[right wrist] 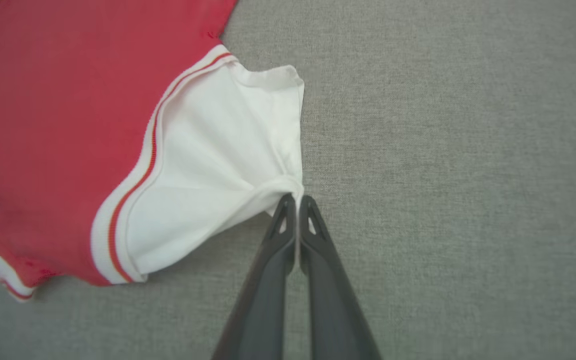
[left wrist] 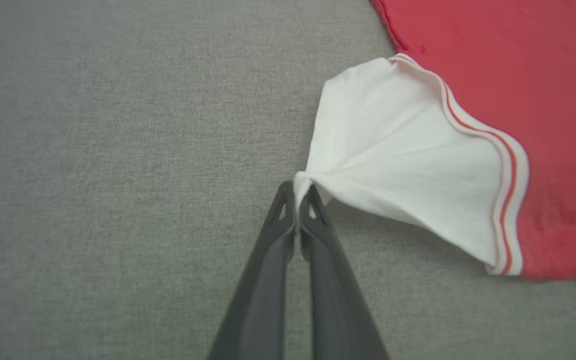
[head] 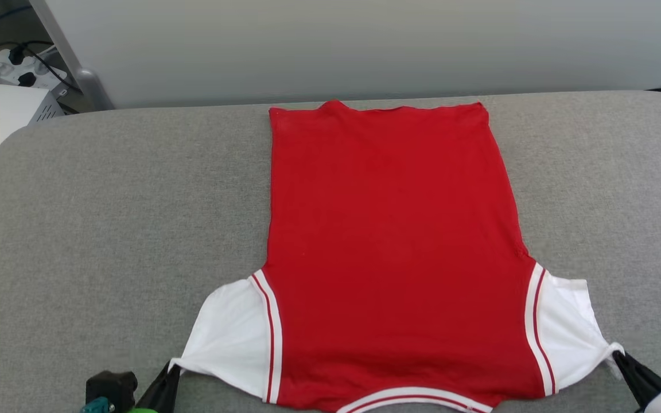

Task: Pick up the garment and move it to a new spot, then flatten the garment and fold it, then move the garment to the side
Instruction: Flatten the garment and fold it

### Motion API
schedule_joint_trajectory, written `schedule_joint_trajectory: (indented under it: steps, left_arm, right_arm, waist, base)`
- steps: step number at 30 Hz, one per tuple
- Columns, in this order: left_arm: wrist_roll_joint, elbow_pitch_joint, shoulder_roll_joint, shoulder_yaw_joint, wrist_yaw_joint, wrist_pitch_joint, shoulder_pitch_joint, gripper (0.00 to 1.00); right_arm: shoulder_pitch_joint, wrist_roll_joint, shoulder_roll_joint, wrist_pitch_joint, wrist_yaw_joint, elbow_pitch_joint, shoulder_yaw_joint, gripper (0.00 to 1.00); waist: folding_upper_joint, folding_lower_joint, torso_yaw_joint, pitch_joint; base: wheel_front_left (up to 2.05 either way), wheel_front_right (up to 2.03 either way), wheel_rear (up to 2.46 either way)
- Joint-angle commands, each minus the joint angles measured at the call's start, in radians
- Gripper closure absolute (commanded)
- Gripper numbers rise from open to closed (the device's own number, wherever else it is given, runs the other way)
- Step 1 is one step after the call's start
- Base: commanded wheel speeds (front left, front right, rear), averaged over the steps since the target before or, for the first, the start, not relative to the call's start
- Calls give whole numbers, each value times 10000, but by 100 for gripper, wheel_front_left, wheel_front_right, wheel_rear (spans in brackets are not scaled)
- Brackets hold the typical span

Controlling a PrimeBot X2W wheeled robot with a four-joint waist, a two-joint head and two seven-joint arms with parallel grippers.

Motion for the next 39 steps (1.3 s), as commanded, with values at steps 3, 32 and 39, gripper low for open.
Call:
schedule_joint_trajectory:
  steps: [3, 32, 39]
  left_arm:
    - [168, -95, -153, 333, 98, -59, 582, 100]
    - [2610, -2793, -1431, 1325, 129, -59, -775, 100]
    - [3102, -3259, -1945, 1405, 33, -59, -1279, 100]
  right_arm:
    - [871, -202, 137, 445, -9, -443, -727, 100]
    - [-4089, -2403, -95, 3866, -9, -4402, -4406, 0]
    - [-7502, -1535, -620, 6977, -9, -2493, -3001, 0]
  waist:
    - [0, 1, 33, -4]
    - [0, 1, 940, 2617]
    - [0, 1, 1555, 3831]
  base:
    - [0, 0, 0]
    - [0, 0, 0]
    - [0, 0, 0]
